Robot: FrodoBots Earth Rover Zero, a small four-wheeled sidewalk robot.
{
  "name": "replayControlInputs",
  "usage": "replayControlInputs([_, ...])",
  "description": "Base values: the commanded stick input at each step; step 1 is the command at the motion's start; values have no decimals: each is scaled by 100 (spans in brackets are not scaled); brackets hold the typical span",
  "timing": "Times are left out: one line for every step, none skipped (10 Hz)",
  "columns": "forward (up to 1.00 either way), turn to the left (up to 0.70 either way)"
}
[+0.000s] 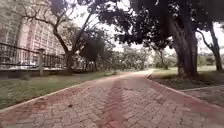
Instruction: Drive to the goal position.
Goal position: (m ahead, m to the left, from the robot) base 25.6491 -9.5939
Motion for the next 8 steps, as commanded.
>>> replayControlInputs([70, 0])
replayControlInputs([70, 0])
replayControlInputs([70, 0])
replayControlInputs([70, 0])
replayControlInputs([70, 0])
replayControlInputs([70, 0])
replayControlInputs([70, 0])
replayControlInputs([70, 0])
